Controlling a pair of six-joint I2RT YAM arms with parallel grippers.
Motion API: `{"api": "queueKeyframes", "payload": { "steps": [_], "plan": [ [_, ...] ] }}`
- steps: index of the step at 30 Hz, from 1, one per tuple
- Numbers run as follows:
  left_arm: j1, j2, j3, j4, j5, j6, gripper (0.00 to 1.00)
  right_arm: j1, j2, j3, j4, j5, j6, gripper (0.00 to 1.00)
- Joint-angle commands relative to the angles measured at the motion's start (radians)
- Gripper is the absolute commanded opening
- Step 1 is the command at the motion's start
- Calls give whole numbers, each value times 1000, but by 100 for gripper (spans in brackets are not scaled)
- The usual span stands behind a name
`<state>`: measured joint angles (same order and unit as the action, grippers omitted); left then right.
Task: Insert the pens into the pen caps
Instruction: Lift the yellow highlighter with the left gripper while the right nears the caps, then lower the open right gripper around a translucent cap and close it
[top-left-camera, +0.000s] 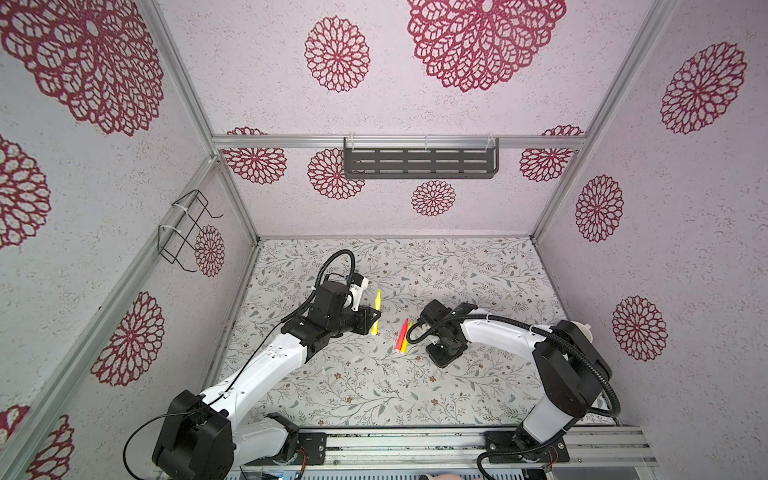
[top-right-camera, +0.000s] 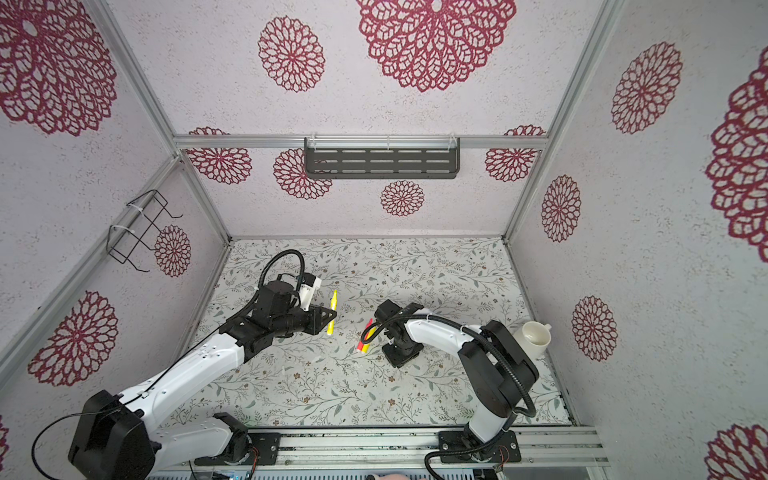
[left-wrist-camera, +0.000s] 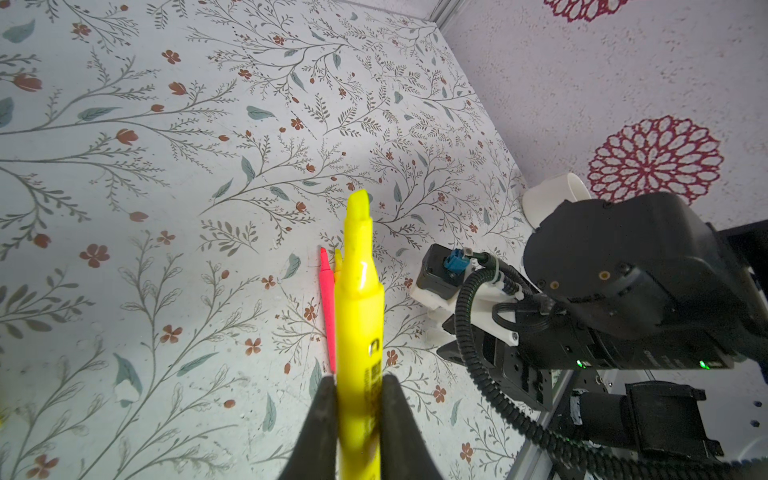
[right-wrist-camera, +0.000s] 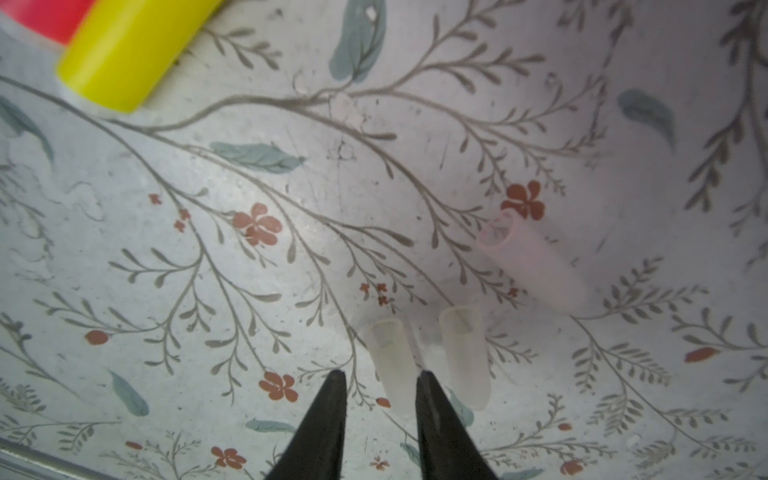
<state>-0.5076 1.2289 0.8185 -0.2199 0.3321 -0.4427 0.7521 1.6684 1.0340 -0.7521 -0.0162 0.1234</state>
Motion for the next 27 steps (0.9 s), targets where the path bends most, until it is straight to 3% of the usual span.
{"api": "queueKeyframes", "payload": {
  "steps": [1, 10, 19, 27],
  "plan": [
    [4, 0, 21, 28, 11, 1, 0, 6, -1, -14, -2, 26, 3, 32],
    [4, 6, 22, 28, 15, 3, 0, 8, 35, -24, 23, 21, -1, 31],
    [4, -11, 22, 13, -1, 7, 0, 39, 50, -20, -9, 92, 21, 22],
    [4, -25, 19, 13, 0, 18, 0, 24, -81, 49, 38, -52, 27, 19]
  ]
}}
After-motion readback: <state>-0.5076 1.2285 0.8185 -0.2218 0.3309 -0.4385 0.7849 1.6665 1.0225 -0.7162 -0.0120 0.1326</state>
